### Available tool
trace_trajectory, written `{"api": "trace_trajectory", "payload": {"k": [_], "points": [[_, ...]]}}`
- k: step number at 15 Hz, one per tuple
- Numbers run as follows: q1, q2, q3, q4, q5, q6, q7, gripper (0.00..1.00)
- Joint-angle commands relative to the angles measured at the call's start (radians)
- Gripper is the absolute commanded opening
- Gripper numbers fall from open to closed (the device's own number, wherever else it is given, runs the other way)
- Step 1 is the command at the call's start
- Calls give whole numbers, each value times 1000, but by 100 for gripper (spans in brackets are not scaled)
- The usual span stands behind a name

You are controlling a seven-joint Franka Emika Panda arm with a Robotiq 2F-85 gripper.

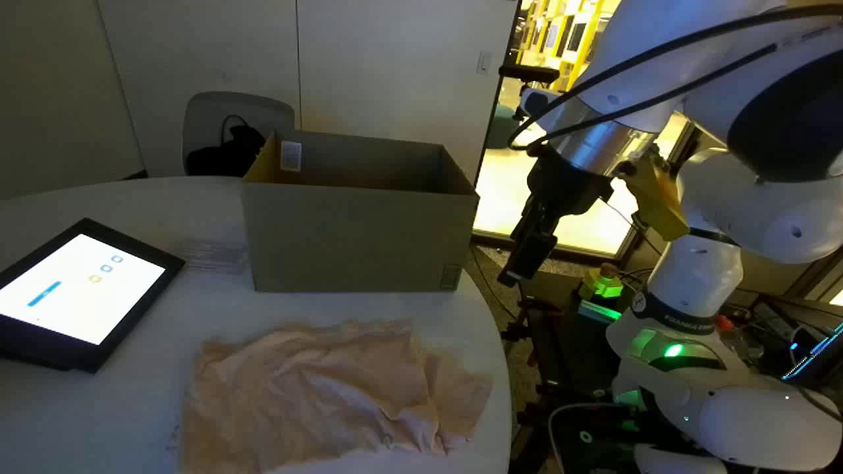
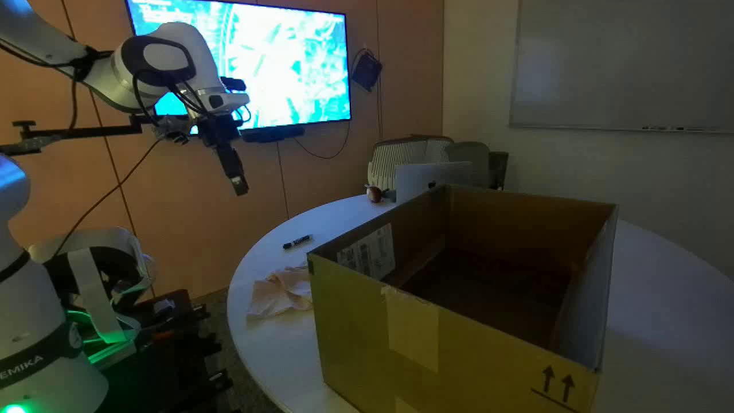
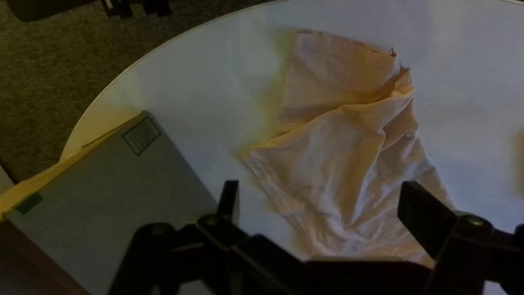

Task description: Put the black marker on the peach towel, fold the towel once and place it inside the brown box

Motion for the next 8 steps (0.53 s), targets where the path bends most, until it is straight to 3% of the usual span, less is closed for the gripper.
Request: {"api": "trace_trajectory", "payload": {"k": [1, 5, 8], "points": [[39, 12, -40, 3, -32, -2, 24, 100], [39, 11, -40, 4, -32, -2, 24, 100], [26, 113, -23, 44, -70, 39, 17, 100]]}}
